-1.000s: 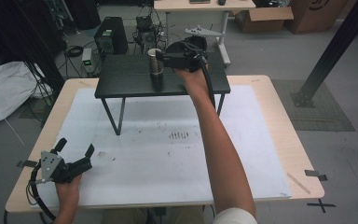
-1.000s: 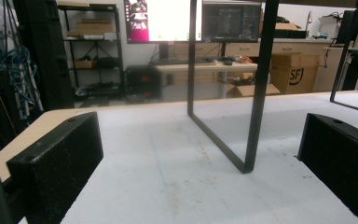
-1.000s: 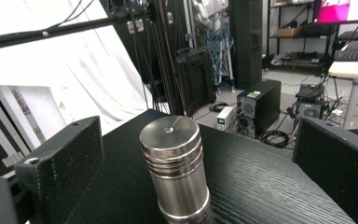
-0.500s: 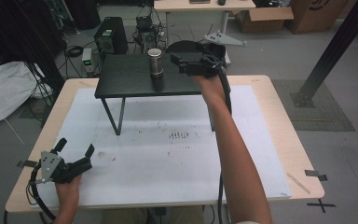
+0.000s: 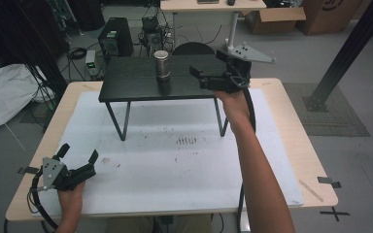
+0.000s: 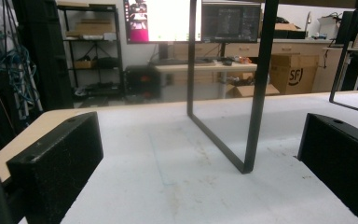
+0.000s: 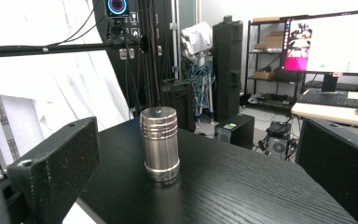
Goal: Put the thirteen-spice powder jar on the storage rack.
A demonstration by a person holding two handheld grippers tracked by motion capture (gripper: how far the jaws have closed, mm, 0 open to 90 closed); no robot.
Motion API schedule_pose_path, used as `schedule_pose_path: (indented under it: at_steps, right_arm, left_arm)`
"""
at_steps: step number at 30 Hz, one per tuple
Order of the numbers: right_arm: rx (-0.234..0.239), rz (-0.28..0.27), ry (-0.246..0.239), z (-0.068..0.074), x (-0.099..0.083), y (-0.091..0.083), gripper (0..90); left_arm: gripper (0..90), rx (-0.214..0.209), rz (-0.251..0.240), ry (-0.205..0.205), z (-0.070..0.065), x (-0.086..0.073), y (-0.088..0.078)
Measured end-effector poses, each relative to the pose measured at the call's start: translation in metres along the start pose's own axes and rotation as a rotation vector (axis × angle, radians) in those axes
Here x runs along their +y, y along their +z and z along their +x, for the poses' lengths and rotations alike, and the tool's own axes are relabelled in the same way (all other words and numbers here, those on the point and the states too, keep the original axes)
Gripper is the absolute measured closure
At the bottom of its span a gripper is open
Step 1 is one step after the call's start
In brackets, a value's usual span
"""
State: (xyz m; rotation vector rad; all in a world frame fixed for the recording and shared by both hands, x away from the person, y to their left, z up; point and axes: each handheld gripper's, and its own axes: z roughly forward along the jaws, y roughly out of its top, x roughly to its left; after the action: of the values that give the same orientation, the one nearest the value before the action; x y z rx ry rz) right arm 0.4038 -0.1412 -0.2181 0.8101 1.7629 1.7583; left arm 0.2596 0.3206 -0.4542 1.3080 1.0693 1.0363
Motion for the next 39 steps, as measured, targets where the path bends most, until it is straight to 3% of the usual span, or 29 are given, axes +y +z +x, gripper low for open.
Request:
schedule_pose_path:
  at_steps: [14,20,24,28,39]
  right_arm:
    - [-0.010,-0.032,-0.024,0.006,-0.017,-0.043,0.0]
    - [-0.040,-0.054,-0.049,0.011,-0.036,-0.074,0.0]
    - [-0.051,-0.062,-0.048,0.010,-0.045,-0.085,0.0]
    - [-0.078,-0.080,-0.046,0.009,-0.066,-0.104,0.0]
    - [-0.138,-0.072,-0.057,0.007,-0.106,-0.135,0.0]
  left_arm:
    - [0.4,-0.001,0.002,0.000,0.000,0.000,0.000]
    - [0.4,-0.002,0.003,0.002,0.000,0.000,0.000]
    - [0.4,-0.002,0.002,0.002,0.000,0.000,0.000]
    - [0.4,-0.002,0.003,0.002,0.000,0.000,0.000]
    - [0.4,-0.001,0.003,0.003,0.000,0.000,0.000]
